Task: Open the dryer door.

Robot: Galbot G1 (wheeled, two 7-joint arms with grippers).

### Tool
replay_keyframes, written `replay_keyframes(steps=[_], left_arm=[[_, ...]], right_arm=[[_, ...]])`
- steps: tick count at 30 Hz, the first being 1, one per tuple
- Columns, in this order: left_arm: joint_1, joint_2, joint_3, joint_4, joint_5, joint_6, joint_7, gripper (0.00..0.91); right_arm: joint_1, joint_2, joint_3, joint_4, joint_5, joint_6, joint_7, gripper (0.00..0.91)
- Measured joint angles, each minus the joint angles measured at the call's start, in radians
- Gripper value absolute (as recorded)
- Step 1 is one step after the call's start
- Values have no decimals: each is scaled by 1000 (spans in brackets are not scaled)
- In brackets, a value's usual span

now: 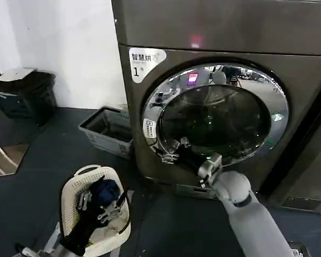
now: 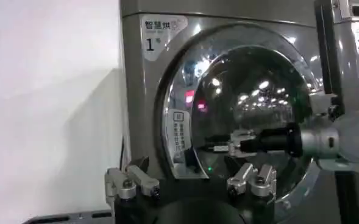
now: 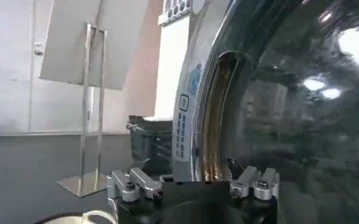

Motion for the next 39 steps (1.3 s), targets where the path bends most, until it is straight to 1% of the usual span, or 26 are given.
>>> replay_keyframes(steps=[3,4,7,10,16,19,21,24,31,34,39], left_arm=[[3,0,0,0,6,1,1,907],[5,0,-1,-1,9,4,5,907],[9,1,-5,-7,9,4,28,907],[-8,4,-18,-10,9,32,29,907],[-44,28,-50,-1,7,93,28,907],[-67,45,-77,17,-18,83,29,907],[-88,62,-100,32,-55,93,26,907],[-120,92,-138,64,-101,99,32,907],[-205,197,-206,167,-234,134,69,907],[-246,245,-212,217,-292,149,65,907],[-313,318,-193,301,-329,159,49,907]], right_arm=[[25,12,-11,-20,28,-13,-2,907],[33,15,-16,-25,45,-17,-8,907],[51,20,-21,-33,65,-33,-45,907],[63,19,-22,-37,66,-34,-86,907],[47,-13,-7,-19,67,-35,-191,907],[31,-35,4,-8,69,-36,-259,907],[17,-55,12,2,75,-36,-306,907],[-1,-83,23,19,103,-35,-370,907],[-53,-148,54,70,120,-28,-553,907],[-84,-170,75,97,119,-29,-628,907],[-137,-200,118,143,120,-29,-707,907]])
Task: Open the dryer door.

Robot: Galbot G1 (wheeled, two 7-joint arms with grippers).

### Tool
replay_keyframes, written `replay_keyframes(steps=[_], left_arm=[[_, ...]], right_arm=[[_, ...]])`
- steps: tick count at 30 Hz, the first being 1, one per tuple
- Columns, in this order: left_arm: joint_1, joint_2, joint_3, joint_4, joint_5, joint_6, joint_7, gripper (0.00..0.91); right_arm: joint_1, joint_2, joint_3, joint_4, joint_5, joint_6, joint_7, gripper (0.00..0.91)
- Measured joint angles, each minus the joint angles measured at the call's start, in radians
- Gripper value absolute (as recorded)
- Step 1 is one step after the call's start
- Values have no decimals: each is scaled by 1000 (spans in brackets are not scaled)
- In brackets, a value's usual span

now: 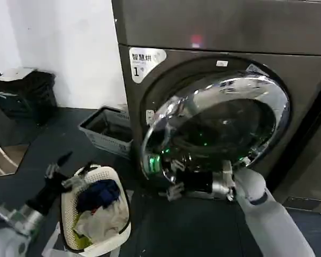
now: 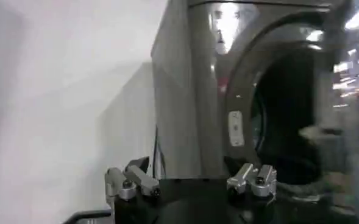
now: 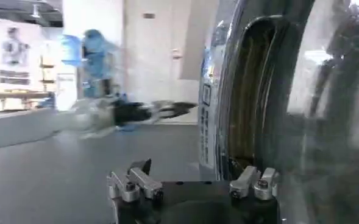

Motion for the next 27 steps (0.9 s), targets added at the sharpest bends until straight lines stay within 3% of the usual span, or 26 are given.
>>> replay_keyframes(steps=[8,15,27], left_arm=[[-119,107,77,117,-113,18,2,907],[-244,196,214,154,-185,51,11,907],[-412,282,550,121,-210,22,58,907]], right_arm=[[-98,-55,84,85,13,22,-130,907],[-201,-90,171,129,29,38,-211,907],[-291,-128,447,32,137,106,-262,907]])
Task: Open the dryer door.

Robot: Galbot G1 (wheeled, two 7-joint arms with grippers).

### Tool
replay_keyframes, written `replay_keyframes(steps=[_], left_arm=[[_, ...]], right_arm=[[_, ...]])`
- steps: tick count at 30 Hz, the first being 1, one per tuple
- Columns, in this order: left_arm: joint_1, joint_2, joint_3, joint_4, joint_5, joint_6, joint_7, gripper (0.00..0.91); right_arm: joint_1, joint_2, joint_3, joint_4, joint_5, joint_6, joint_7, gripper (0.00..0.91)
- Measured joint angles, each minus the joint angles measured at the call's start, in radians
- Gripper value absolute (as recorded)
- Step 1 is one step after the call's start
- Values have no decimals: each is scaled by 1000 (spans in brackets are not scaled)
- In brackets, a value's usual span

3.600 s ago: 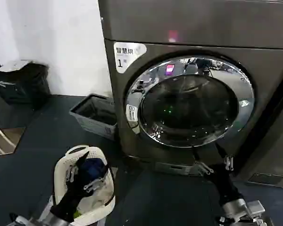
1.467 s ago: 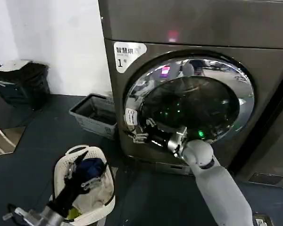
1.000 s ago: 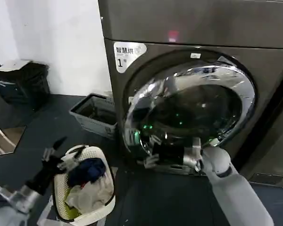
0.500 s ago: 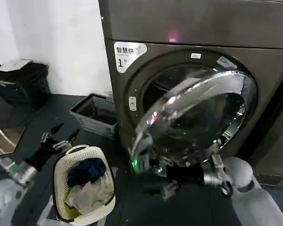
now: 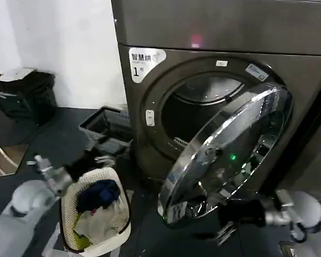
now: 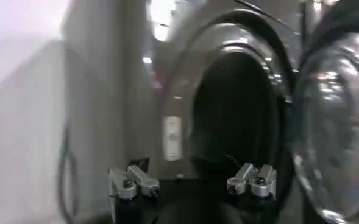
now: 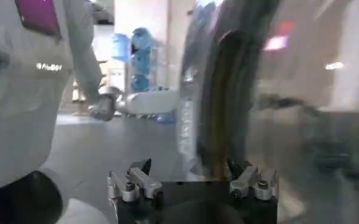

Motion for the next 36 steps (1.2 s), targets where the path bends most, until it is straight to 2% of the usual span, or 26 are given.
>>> replay_keyframes(steps=[6,14,18,23,27,31,36], left_arm=[[-54,-10,125,-1,13,-15,17,907],[-174,-56,304,47,16,-37,26,907],[-237,-84,389,65,19,-36,26,907],[-293,-123,472,81,16,-40,35,907],[-330,-158,532,97,18,-44,52,907],[-367,-190,593,117,13,-48,53,907],[-413,-227,672,117,1,-61,51,907]], right_arm=[[-50,5,186,-84,-12,50,0,907],[-118,33,410,-151,-15,72,2,907],[-144,33,563,-195,-49,77,4,907],[-184,56,749,-235,-56,115,66,907],[-208,83,861,-238,-58,146,240,907],[-237,106,962,-213,-56,148,476,907],[-275,138,1070,-147,-72,106,778,907]])
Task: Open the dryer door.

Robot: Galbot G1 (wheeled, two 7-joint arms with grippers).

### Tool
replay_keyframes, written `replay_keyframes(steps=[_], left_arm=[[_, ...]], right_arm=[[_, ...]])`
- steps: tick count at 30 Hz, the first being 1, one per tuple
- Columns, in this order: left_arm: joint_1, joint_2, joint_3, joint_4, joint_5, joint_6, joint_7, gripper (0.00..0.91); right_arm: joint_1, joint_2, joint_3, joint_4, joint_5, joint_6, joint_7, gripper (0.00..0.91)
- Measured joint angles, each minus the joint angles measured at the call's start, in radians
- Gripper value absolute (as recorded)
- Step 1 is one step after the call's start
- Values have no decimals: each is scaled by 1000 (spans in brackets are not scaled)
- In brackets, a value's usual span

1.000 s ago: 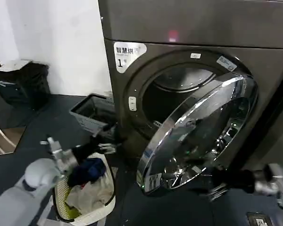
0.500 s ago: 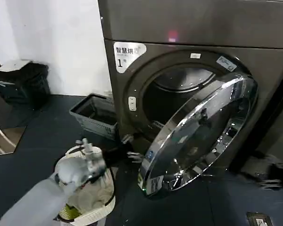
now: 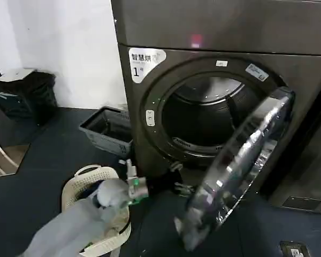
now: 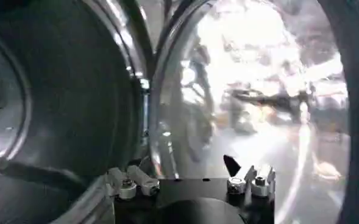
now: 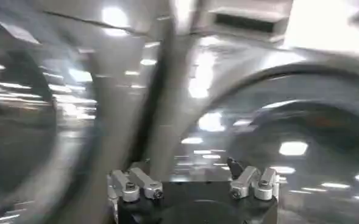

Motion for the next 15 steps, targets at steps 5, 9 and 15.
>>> replay_keyframes(steps=[5,9,15], left_arm=[[-43,-38,76,16,-13,-9,-18,907],[-89,-76,145,29,-16,-29,-42,907],[-167,-141,240,76,3,-52,-88,907]], right_arm=[[-20,38,57,86,-99,-63,291,907],[-22,51,107,117,-209,-106,407,907],[-41,56,196,131,-308,-160,465,907]])
